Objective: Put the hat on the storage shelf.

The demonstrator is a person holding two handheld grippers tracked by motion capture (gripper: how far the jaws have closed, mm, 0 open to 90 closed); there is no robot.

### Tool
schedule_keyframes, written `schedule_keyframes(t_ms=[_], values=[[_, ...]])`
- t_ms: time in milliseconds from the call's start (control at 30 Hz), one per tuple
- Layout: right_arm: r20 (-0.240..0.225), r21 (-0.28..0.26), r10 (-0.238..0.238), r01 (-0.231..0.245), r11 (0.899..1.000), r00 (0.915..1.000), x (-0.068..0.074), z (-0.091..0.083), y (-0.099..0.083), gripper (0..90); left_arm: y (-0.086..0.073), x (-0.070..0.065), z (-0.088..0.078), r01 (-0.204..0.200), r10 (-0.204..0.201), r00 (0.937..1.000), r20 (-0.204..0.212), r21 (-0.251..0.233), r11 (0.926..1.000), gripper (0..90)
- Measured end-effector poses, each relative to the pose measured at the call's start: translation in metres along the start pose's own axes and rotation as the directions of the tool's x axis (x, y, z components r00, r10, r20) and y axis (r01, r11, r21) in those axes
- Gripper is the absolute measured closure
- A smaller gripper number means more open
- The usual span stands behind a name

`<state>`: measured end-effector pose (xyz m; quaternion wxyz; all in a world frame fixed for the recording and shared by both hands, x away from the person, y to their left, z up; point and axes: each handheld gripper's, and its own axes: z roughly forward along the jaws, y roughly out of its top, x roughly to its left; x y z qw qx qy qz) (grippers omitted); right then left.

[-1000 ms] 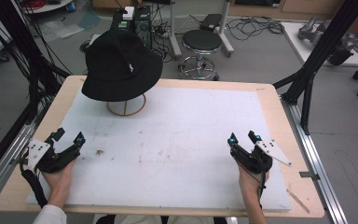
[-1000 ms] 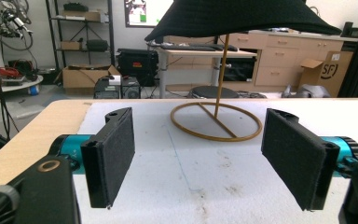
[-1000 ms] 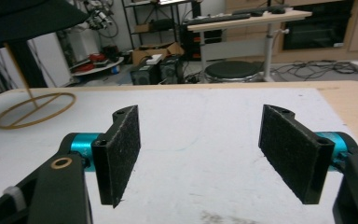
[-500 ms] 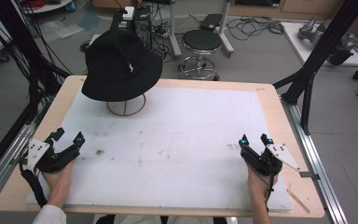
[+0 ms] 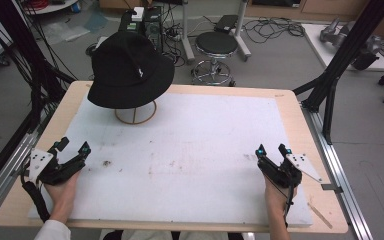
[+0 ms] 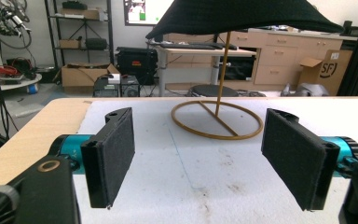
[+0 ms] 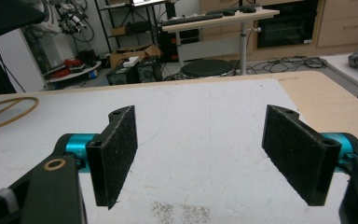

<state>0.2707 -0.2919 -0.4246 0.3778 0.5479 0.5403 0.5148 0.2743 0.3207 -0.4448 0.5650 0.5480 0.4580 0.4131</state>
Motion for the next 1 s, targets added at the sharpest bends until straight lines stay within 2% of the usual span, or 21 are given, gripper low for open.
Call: schedule_keyframes(t_ms=[467, 633, 1000], values=[[-0.009, 0.016, -0.01, 0.01, 1.0, 0.9999, 0.0015, 0.0009, -0.0009, 25.9, -0.0006, 0.0002, 0.0002, 0.001, -0.001, 1.0, 0.0, 0.005, 1.0, 25.8], [-0.013, 0.021, -0.032, 0.032, 0.999, 0.9994, 0.0044, 0.0016, -0.0017, 26.0, -0.0005, -0.0001, 0.0, -0.001, 0.001, 1.0, 0.002, 0.006, 1.0, 25.8], [-0.017, 0.026, -0.03, 0.031, 0.999, 0.9994, 0.0049, 0.0024, -0.0021, 26.0, -0.0007, 0.0004, 0.0, -0.001, 0.001, 1.0, 0.0, 0.007, 1.0, 25.7]])
